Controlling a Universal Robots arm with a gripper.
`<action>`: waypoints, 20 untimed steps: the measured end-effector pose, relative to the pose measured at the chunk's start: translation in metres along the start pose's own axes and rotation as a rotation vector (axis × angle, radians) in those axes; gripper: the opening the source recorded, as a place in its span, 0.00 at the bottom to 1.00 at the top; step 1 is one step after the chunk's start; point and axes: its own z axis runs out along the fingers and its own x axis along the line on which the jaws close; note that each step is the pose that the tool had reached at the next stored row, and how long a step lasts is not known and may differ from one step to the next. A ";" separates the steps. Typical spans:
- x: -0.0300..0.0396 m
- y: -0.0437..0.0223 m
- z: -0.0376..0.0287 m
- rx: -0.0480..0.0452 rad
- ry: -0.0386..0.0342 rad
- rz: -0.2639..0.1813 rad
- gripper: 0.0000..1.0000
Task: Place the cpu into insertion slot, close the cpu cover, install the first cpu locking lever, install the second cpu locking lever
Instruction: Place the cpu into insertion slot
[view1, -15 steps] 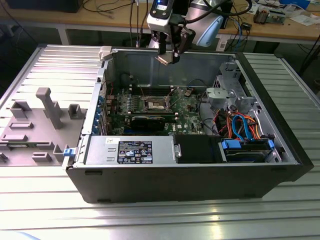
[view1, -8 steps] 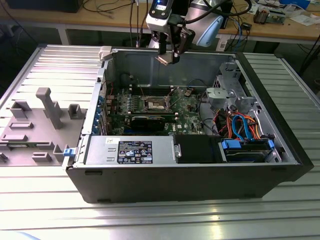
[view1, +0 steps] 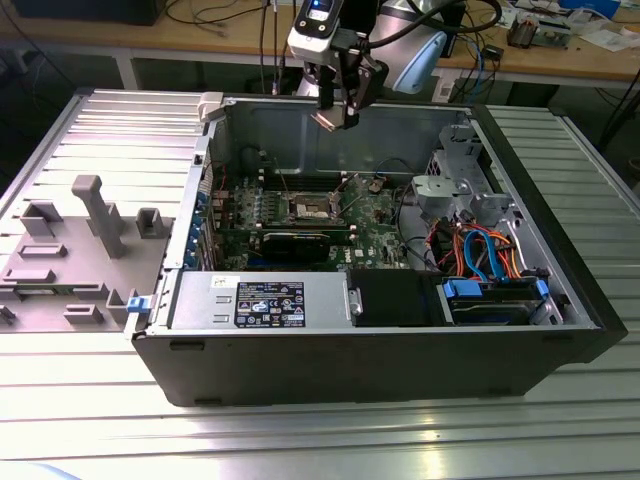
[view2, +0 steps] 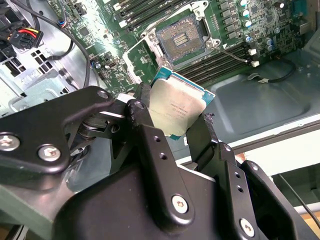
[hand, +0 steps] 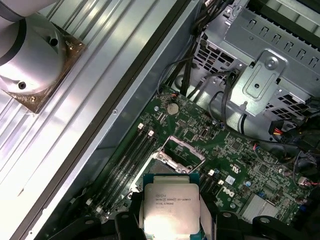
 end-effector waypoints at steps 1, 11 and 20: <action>0.0000 0.0000 0.0000 0.0000 0.0000 0.000 0.53; 0.0000 -0.0001 0.0000 -0.0001 -0.0007 0.008 0.53; 0.0000 -0.0001 0.0001 -0.0006 -0.0031 0.037 0.53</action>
